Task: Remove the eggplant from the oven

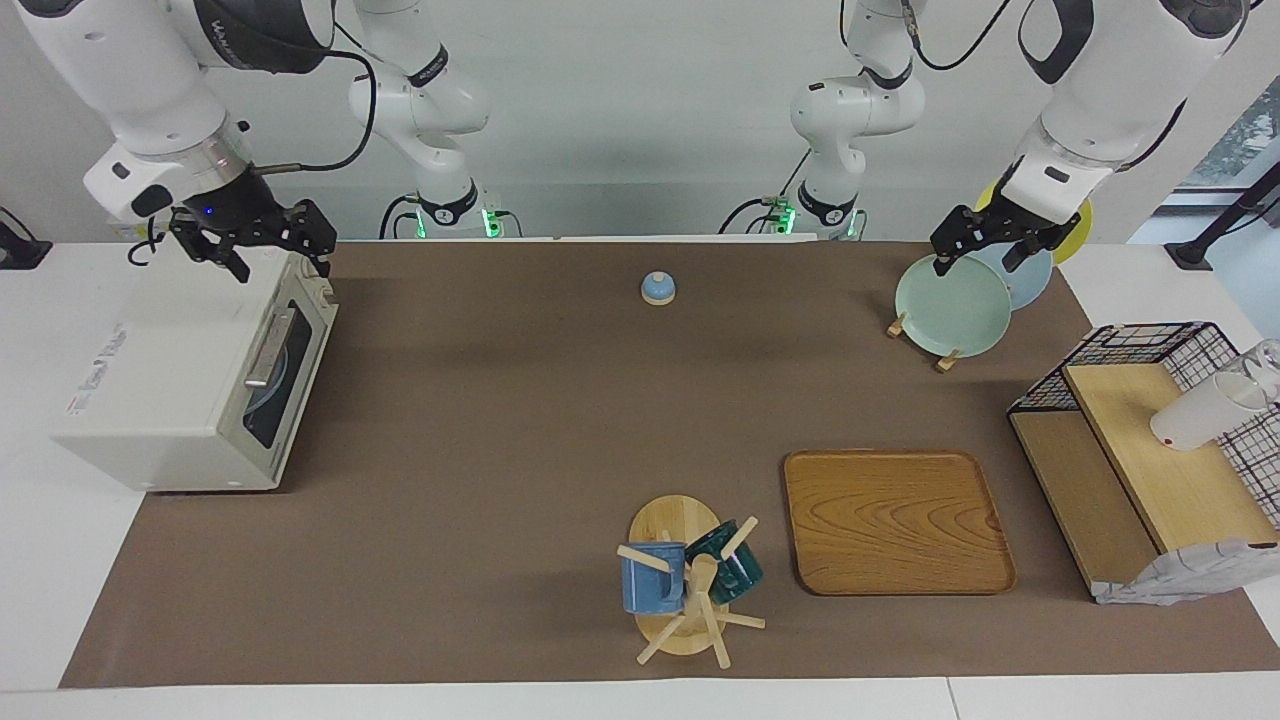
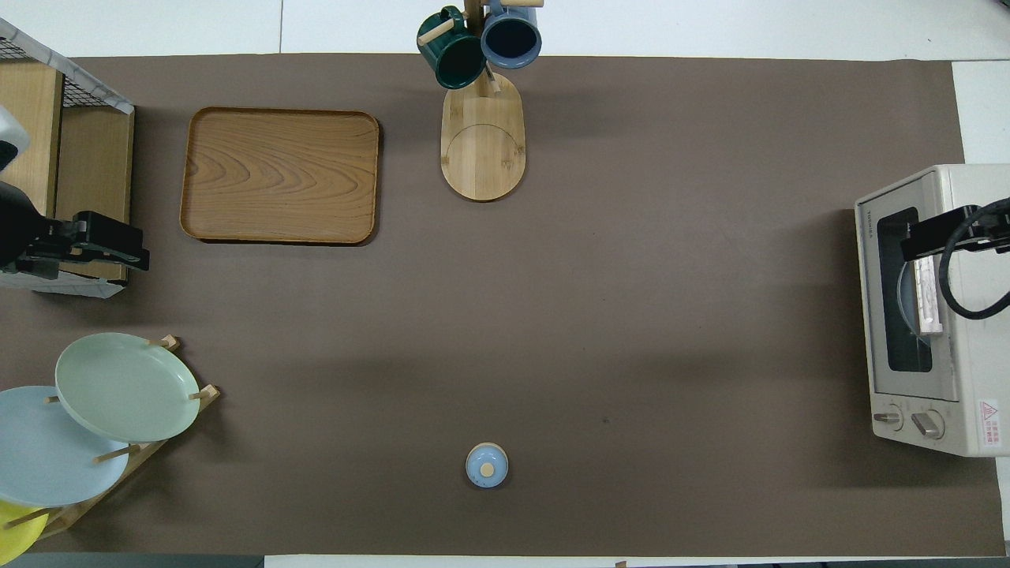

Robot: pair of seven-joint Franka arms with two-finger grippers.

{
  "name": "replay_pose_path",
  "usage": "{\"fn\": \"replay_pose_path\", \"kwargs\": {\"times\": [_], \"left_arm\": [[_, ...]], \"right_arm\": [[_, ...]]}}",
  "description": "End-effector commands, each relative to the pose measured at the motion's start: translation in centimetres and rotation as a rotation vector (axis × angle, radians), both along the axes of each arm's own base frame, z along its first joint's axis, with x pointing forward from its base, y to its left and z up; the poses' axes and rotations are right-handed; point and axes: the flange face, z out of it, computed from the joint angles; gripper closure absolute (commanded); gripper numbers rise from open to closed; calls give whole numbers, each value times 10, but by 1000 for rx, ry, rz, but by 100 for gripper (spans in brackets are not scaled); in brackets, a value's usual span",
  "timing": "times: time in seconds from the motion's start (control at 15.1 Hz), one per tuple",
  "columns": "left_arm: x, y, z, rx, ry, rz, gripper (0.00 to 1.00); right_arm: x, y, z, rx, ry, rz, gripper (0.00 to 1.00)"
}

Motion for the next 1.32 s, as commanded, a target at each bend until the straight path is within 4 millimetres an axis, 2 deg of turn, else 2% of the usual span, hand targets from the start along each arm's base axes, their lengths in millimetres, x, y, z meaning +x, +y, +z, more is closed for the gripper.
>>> {"fn": "replay_pose_path", "kwargs": {"times": [0.0, 0.4, 0.46, 0.53, 0.6, 0.73, 0.99, 1.26], "left_arm": [[-2, 3, 3, 0, -5, -2, 0], [-2, 3, 3, 0, -5, -2, 0], [-2, 3, 3, 0, -5, -2, 0], [-2, 3, 3, 0, -5, -2, 0], [-2, 2, 3, 0, -5, -4, 0], [-2, 3, 3, 0, -5, -2, 0], [-2, 3, 3, 0, -5, -2, 0], [-2, 3, 3, 0, -5, -2, 0]], "right_arm": [[-5, 3, 0, 22, -13, -9, 0], [-4, -2, -1, 22, -17, -16, 0], [-4, 3, 0, 22, -19, -4, 0], [-5, 3, -3, 22, -16, -7, 3], [-8, 0, -11, 21, -36, -9, 46], [-17, -8, -26, 22, -46, 17, 100], [-22, -19, -38, -25, -46, 27, 100], [-24, -25, -71, -95, -52, -56, 100]]}}
